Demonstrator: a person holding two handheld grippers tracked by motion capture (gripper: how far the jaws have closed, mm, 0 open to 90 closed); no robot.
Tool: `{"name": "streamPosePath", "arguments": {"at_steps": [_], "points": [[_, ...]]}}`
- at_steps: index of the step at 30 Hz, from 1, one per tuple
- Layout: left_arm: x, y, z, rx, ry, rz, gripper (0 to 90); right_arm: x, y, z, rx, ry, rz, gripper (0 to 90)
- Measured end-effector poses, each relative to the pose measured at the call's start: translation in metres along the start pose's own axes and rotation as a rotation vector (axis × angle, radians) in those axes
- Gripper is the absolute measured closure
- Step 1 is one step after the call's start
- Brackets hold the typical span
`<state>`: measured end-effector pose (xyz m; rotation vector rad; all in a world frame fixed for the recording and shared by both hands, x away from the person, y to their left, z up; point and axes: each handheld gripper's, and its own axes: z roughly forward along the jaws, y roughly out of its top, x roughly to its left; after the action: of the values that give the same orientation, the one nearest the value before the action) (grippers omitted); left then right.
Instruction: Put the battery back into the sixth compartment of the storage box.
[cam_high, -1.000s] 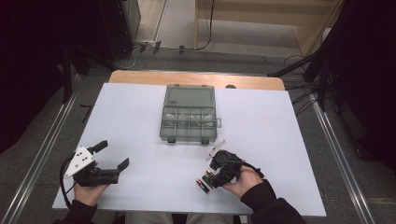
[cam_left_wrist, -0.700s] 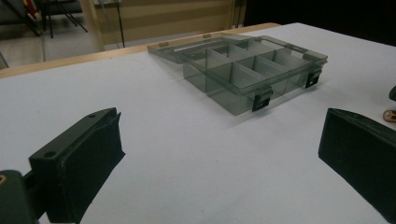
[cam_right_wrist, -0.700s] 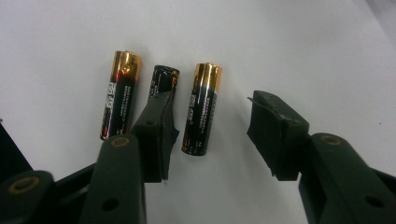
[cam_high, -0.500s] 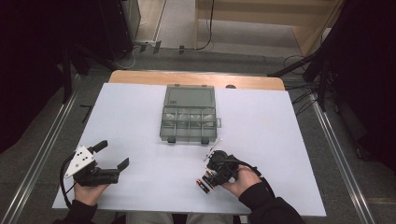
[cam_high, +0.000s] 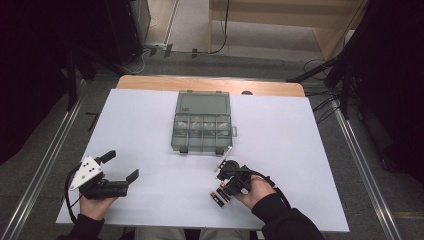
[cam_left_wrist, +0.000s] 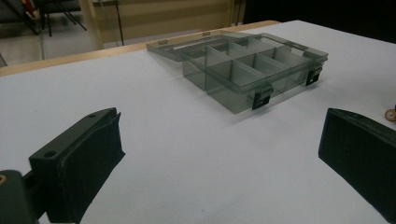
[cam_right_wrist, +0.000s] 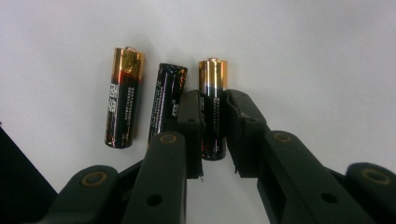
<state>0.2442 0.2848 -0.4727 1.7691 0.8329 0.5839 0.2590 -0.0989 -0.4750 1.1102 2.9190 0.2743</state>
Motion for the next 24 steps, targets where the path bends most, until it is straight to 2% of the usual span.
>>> {"name": "streamPosePath", "arguments": {"at_steps": [5, 17, 24], "points": [[0.0, 0.0, 0.001, 0.004, -0.002, 0.004, 0.0, -0.001, 0.003, -0.002, 0.015, 0.013, -0.001, 77.9], [0.0, 0.0, 0.001, 0.002, -0.005, 0.004, 0.0, -0.001, 0.014, -0.027, -0.049, 0.007, 0.008, 77.9], [0.0, 0.0, 0.001, 0.002, -0.004, 0.005, 0.0, 0.0, 0.022, -0.032, -0.068, 0.012, 0.001, 77.9]]}}
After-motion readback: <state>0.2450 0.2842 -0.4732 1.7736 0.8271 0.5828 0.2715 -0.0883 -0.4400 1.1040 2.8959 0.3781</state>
